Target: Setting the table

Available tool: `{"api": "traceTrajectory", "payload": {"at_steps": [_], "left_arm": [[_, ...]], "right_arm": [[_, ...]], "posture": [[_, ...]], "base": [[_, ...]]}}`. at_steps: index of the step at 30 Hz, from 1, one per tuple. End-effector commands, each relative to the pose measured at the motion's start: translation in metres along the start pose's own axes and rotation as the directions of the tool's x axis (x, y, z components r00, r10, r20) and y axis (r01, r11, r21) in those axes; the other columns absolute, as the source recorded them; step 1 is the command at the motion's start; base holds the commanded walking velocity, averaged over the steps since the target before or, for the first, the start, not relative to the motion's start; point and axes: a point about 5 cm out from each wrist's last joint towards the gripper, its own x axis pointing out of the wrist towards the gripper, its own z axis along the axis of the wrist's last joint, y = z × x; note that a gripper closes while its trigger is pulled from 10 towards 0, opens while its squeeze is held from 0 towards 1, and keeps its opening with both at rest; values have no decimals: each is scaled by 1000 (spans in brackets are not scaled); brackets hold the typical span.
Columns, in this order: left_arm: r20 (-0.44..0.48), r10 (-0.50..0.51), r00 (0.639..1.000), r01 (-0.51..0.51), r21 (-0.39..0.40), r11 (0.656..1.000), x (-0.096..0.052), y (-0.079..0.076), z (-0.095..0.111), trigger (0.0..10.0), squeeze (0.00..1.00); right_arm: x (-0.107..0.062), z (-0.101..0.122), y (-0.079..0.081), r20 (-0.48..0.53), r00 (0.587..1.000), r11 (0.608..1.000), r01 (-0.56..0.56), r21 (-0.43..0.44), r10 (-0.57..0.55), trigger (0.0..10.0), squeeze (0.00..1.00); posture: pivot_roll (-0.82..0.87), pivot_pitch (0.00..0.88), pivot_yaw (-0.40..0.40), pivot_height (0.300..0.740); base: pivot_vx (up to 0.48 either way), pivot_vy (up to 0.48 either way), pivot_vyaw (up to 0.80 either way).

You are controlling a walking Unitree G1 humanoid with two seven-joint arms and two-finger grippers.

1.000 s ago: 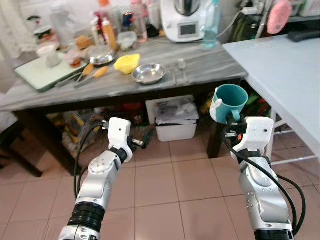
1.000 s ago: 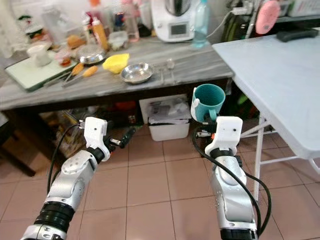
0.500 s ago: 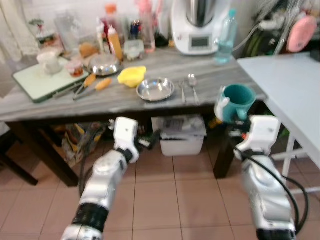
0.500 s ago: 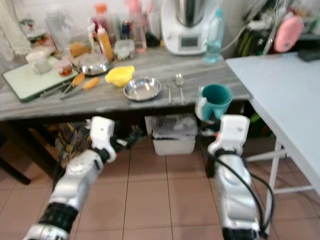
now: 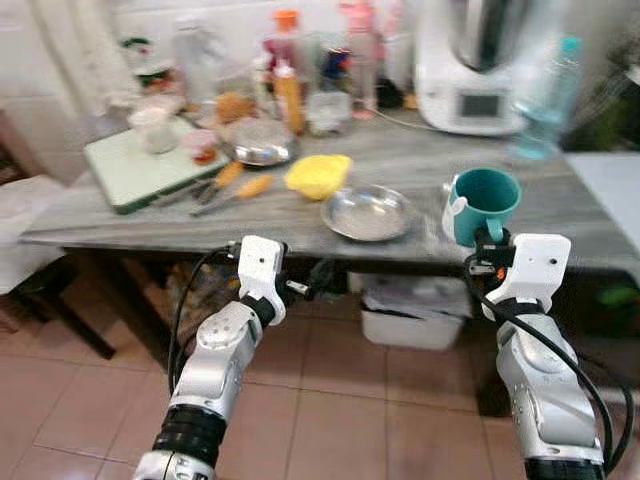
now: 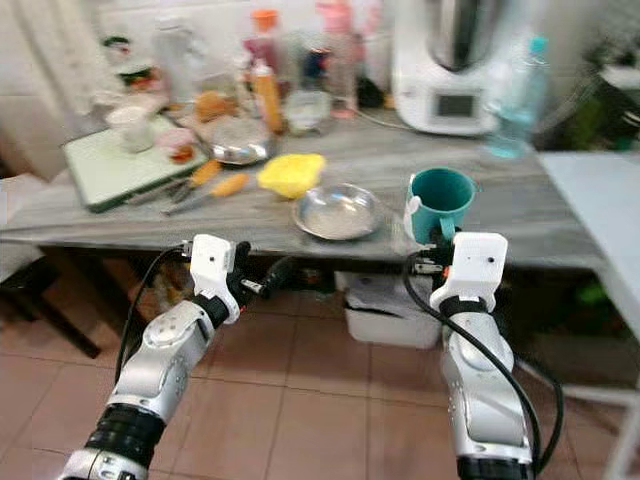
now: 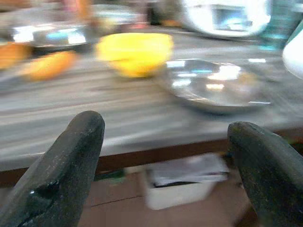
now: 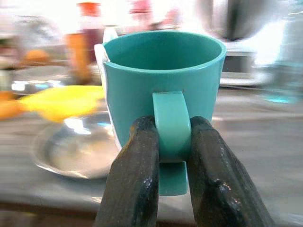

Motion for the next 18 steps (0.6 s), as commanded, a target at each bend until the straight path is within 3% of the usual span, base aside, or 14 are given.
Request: {"api": "traceTrajectory", "payload": {"at_steps": [1,8,15,18], "left_arm": [[12,2,1000,-3,4,1000,1,0,5,10000,0],[43,-1,999,2,-14,1000,1,-1,9,10000,0],[69,-10,998,13,-39,999,-3,-2,13,10000,0],[69,-13,998,16,-41,999,-3,-2,13,10000,0]], "right_arm": [[0,3,-1,18,1000,1000,-3,-5,3,10000,0],[0,5,-1,24,1000,1000,-2,-10,2,10000,0],[0,7,0,36,999,1000,-2,-22,2,10000,0],[-1,8,0,41,999,1000,-2,-27,4,10000,0]], "posture": [[-100,0,73,740],[-99,0,73,740],[-98,0,75,740],[-98,0,73,740]], "base": [[480,0,431],[390,0,0],[0,0,0],[0,-360,0]]}}
